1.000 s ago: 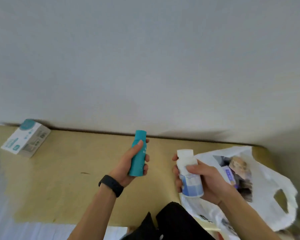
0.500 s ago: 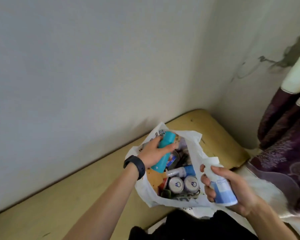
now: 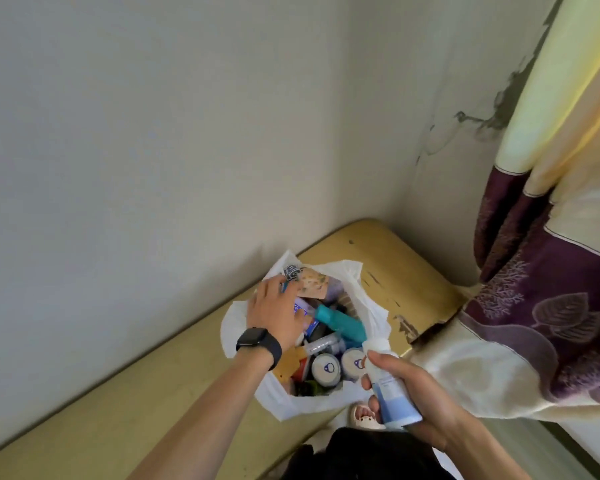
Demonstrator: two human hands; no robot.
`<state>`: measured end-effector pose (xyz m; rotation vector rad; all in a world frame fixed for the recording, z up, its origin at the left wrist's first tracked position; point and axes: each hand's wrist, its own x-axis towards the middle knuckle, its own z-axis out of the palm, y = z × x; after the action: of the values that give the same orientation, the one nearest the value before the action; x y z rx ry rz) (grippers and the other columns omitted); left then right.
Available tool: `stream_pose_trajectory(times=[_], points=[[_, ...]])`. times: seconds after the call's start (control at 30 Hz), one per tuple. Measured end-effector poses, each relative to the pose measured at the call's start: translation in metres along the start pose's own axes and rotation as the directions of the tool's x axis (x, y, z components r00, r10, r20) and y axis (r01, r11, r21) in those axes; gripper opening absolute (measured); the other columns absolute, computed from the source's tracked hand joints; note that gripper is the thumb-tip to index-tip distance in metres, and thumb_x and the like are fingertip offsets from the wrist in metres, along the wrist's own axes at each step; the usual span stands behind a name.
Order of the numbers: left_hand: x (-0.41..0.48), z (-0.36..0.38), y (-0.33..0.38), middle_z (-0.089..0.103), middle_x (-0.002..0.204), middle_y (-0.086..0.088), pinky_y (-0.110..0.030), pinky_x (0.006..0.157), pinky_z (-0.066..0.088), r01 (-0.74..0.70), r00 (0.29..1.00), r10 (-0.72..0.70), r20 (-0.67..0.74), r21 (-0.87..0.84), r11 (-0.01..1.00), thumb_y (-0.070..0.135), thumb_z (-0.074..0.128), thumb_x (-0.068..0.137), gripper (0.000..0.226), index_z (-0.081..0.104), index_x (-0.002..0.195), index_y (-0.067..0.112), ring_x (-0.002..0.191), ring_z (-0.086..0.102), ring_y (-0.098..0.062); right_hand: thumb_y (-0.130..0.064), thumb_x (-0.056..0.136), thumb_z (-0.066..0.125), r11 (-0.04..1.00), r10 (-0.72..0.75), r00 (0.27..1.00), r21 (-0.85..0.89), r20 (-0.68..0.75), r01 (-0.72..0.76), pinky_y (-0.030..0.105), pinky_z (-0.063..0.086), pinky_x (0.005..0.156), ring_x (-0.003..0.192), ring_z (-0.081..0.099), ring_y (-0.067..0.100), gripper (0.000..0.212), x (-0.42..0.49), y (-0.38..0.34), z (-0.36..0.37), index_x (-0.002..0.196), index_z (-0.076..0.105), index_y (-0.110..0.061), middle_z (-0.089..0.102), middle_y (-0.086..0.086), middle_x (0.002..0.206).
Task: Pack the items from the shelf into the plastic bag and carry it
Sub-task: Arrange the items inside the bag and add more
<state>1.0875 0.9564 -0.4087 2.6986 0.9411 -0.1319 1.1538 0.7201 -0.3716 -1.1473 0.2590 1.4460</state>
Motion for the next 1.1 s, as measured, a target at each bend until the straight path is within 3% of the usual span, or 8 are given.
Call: stream_pose_trajectory(times=[0.13, 0.23, 0.33, 0.6, 0.73, 0.8, 0.93, 1.1], points=[[-0.026, -0.023, -0.034, -0.004, 0.163, -0.008, -0.056, 0.116, 0.012, 0.137, 0.951, -0.204, 0.233, 0.275, 0.951, 0.042, 0.06, 0.085, 0.058, 0.039, 0.139, 0.044, 0.148, -0.003, -0.039, -0.025, 0.085, 0.068, 0.997, 0.049, 0.998, -0.051, -0.046, -0.052, 0.03, 0.044, 0.05, 0.051, 0.056, 0.026, 0.034, 0.02, 0.005, 0.009, 0.11, 0.055, -0.006, 0.064, 0.016, 0.077], [-0.042, -0.037, -0.053, 0.025, 0.156, -0.017, -0.044, 0.105, 0.042, 0.312, 0.854, -0.34, 0.395, 0.136, 0.94, 0.03, 0.053, 0.093, 0.04, 0.052, 0.134, 0.032, 0.137, 0.035, -0.038, -0.023, 0.088, 0.068, 0.99, 0.11, 0.993, -0.087, -0.054, -0.114, 0.029, 0.048, 0.05, 0.059, 0.063, 0.025, 0.032, 0.041, 0.007, 0.021, 0.112, 0.058, -0.005, 0.068, 0.013, 0.079], [-0.056, -0.045, -0.072, 0.06, 0.13, -0.009, -0.034, 0.086, 0.053, 0.38, 0.862, -0.358, 0.358, 0.01, 0.925, 0.01, 0.045, 0.093, 0.038, 0.061, 0.126, 0.021, 0.108, 0.062, -0.028, -0.023, 0.091, 0.065, 0.977, 0.146, 0.989, -0.154, -0.027, -0.148, 0.029, 0.05, 0.05, 0.065, 0.063, 0.024, 0.026, 0.068, 0.006, 0.038, 0.107, 0.06, -0.003, 0.066, 0.013, 0.08], [-0.063, -0.052, -0.086, 0.066, 0.121, 0.0, -0.025, 0.065, 0.047, 0.373, 0.912, -0.322, 0.253, -0.187, 0.909, 0.007, 0.045, 0.09, 0.041, 0.068, 0.112, 0.033, 0.094, 0.063, -0.021, -0.021, 0.098, 0.058, 0.899, 0.127, 0.992, -0.423, 0.007, -0.112, 0.031, 0.047, 0.052, 0.063, 0.061, 0.022, 0.024, 0.147, 0.006, 0.102, 0.116, 0.057, -0.006, 0.065, 0.015, 0.084], [-0.062, -0.05, -0.089, 0.064, 0.122, 0.007, -0.023, 0.063, 0.048, 0.357, 0.924, -0.289, 0.25, -0.298, 0.885, 0.009, 0.045, 0.083, 0.047, 0.066, 0.111, 0.041, 0.095, 0.062, -0.016, -0.017, 0.089, 0.062, 0.87, 0.026, 0.999, -0.493, 0.036, -0.004, 0.041, 0.057, 0.09, 0.106, 0.064, 0.026, 0.037, 0.175, 0.01, 0.115, 0.126, 0.061, -0.017, 0.066, 0.011, 0.12], [-0.062, -0.049, -0.092, 0.064, 0.123, 0.007, -0.025, 0.067, 0.051, 0.344, 0.928, -0.268, 0.258, -0.322, 0.882, 0.01, 0.045, 0.086, 0.045, 0.064, 0.112, 0.042, 0.095, 0.061, -0.016, -0.022, 0.081, 0.061, 0.751, -0.1, 0.995, -0.655, 0.011, 0.083, 0.043, 0.052, 0.101, 0.112, 0.063, 0.023, 0.045, 0.187, 0.018, 0.106, 0.126, 0.064, -0.024, 0.068, 0.003, 0.12], [-0.066, -0.039, -0.103, 0.064, 0.123, 0.007, -0.023, 0.068, 0.048, 0.305, 0.944, -0.23, 0.236, -0.363, 0.88, 0.012, 0.044, 0.089, 0.044, 0.063, 0.111, 0.044, 0.096, 0.06, -0.015, -0.017, 0.093, 0.052, 0.468, -0.356, 0.933, -0.873, -0.047, 0.134, 0.027, 0.048, 0.082, 0.104, 0.064, 0.022, 0.022, 0.157, 0.032, 0.087, 0.111, 0.062, -0.027, 0.066, -0.003, 0.109], [-0.089, -0.032, -0.107, 0.057, 0.13, 0.011, -0.024, 0.085, 0.048, 0.287, 0.958, -0.247, 0.146, -0.528, 0.799, 0.03, 0.053, 0.097, 0.05, 0.037, 0.143, 0.038, 0.108, 0.061, -0.013, -0.01, 0.092, 0.055, 0.513, -0.402, 0.916, -0.824, 0.018, 0.241, 0.023, 0.051, 0.077, 0.088, 0.068, 0.006, 0.022, 0.1, 0.051, 0.066, 0.098, 0.066, -0.028, 0.072, -0.008, 0.097]])
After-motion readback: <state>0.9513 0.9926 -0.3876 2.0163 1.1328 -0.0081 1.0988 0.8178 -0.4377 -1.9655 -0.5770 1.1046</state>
